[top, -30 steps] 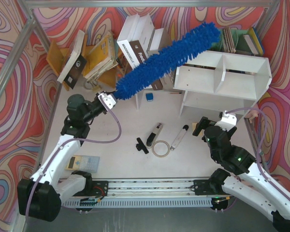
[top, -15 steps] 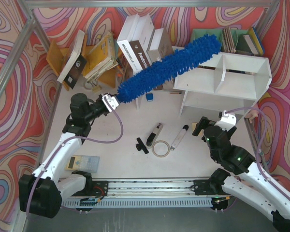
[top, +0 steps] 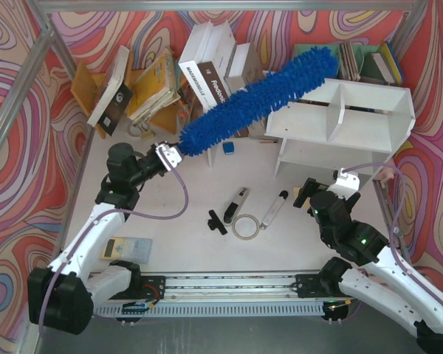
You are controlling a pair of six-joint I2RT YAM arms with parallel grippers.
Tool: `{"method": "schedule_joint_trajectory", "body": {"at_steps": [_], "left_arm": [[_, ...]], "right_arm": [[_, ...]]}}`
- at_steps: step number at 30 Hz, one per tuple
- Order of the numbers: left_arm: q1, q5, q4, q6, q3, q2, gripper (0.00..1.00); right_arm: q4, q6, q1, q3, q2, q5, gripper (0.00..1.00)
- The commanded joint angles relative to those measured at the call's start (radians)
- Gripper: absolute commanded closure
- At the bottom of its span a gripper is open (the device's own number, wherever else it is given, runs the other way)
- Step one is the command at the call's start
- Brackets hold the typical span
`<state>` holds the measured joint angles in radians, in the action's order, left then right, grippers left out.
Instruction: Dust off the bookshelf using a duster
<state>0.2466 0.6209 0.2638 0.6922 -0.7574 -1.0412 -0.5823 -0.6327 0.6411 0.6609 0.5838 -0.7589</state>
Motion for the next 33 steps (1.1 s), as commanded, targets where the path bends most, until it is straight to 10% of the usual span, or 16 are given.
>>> {"method": "schedule_joint_trajectory", "body": {"at_steps": [1,33], "left_arm": [[0.052,-0.009,0.007,0.015,-0.001,-0.076,1.0],[0.122,-0.117,0.029,0.005,0.017,-0.078,1.0]], "right_arm": [[0.001,-0.004,-0.002,0.016,-0.001,-0.021,0.01],[-0.008,-0.013,-0.002,0.01,-0.024,-0.022,0.01]]}}
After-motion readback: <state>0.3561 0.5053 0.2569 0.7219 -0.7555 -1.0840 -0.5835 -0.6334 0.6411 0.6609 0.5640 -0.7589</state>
